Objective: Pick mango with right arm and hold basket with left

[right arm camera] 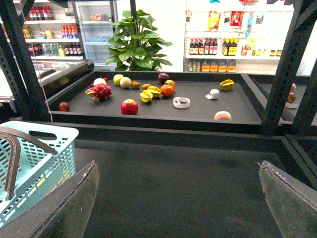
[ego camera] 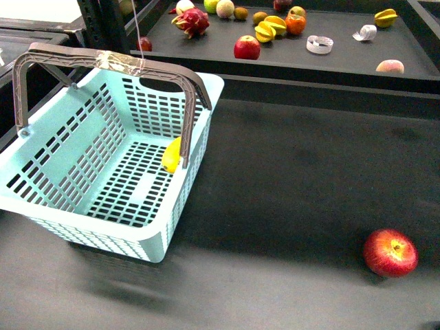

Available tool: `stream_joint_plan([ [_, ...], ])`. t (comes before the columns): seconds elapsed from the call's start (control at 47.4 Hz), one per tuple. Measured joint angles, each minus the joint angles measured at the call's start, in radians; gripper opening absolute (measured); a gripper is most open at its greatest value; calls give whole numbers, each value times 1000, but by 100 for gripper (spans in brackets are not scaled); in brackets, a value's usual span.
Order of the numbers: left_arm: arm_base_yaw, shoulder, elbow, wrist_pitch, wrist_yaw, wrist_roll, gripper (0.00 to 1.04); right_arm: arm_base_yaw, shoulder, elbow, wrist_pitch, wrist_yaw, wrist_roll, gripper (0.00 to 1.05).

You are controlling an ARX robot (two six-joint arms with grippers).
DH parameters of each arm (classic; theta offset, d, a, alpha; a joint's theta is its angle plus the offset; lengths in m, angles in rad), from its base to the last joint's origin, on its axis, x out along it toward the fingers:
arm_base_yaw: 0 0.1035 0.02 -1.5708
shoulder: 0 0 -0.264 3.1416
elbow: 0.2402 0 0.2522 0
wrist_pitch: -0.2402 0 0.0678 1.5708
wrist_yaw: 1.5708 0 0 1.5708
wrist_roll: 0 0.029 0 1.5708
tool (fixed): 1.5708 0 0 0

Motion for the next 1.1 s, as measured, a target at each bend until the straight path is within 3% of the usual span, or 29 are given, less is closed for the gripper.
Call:
stream_joint_plan([
  [0.591, 0, -471, -18, -419, 0, 5, 4, 0, 0, 0, 0, 0, 0, 96],
  [1.098, 0, -673, -18, -618, 0, 5, 4, 0, 0, 0, 0, 0, 0, 96],
])
